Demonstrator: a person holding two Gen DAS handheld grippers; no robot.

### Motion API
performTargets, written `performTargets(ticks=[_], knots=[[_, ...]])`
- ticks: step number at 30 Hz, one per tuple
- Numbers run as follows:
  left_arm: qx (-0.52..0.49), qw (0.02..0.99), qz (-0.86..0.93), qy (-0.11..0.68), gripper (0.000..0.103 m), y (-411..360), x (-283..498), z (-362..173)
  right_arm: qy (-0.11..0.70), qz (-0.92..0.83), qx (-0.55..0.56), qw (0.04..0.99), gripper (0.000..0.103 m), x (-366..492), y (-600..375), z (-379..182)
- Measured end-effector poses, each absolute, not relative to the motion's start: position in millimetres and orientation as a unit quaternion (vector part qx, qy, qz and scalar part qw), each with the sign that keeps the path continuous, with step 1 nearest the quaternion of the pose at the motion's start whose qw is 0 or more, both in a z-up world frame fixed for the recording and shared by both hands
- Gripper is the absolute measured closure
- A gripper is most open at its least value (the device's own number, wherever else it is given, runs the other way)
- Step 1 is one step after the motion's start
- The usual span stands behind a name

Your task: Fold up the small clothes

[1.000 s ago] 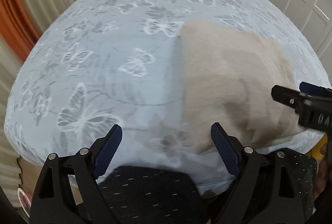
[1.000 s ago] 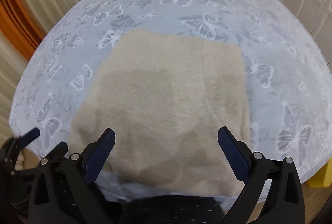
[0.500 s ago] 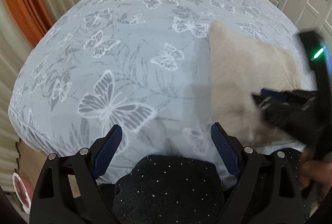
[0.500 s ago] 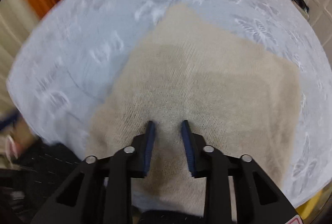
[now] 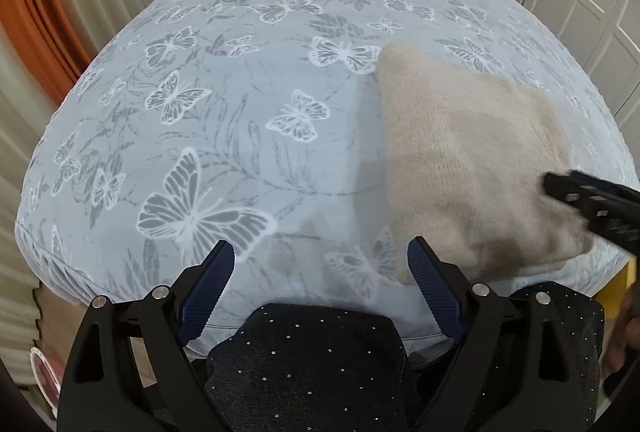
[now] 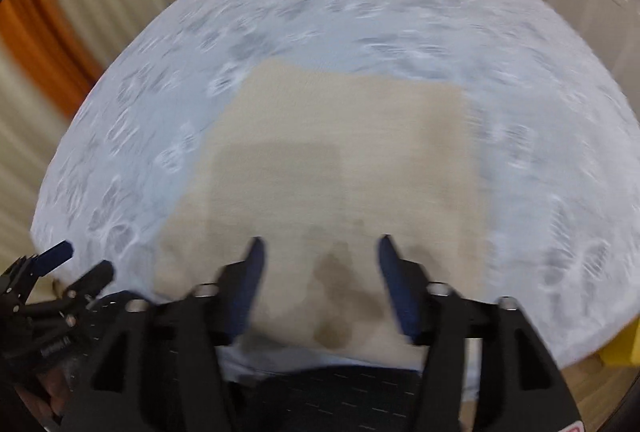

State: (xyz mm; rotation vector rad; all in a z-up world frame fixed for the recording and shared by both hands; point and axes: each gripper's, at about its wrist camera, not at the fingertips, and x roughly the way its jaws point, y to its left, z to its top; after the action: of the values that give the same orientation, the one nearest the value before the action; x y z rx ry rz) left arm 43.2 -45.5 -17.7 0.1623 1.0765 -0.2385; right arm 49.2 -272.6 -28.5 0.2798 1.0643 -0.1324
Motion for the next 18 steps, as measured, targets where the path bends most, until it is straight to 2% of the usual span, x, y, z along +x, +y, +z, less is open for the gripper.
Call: performTargets(ticks=[4,9,10,11,12,15,18], knots=[[0.074,0.846,-0.113,0.515,0.017,-51.1,42.2,-20.2,0.524,-0.114,0.178,0.825,0.037,26.4,-313.3,-42.8],[0.088,0.840,-0.118,0.523,0.017,-64.1,38.0,-24.2,0.549,-0.096,0.231,0.797,0.036,15.8,-324.9,-78.7],[0.092,0.840,-0.120,0.521,0.017,-66.3,36.4,-23.5,0.549,-0.091,0.227,0.799,0.051,17.9,-321.7,-79.7],[0.098,0.841,-0.121,0.518,0.017,-69.0,34.6,-22.1,0.545,-0.081,0.222,0.804,0.084,21.6,-317.6,-77.5],[0.101,0.842,-0.121,0.516,0.017,-70.3,34.1,-21.3,0.541,-0.076,0.221,0.808,0.089,22.8,-315.3,-74.3],[0.111,0.842,-0.120,0.514,0.016,-73.4,33.5,-19.2,0.493,-0.068,0.202,0.844,0.089,19.6,-311.3,-35.4],[0.112,0.841,-0.116,0.517,0.016,-73.8,35.5,-21.2,0.490,-0.070,0.169,0.853,0.089,18.1,-311.4,-26.1]])
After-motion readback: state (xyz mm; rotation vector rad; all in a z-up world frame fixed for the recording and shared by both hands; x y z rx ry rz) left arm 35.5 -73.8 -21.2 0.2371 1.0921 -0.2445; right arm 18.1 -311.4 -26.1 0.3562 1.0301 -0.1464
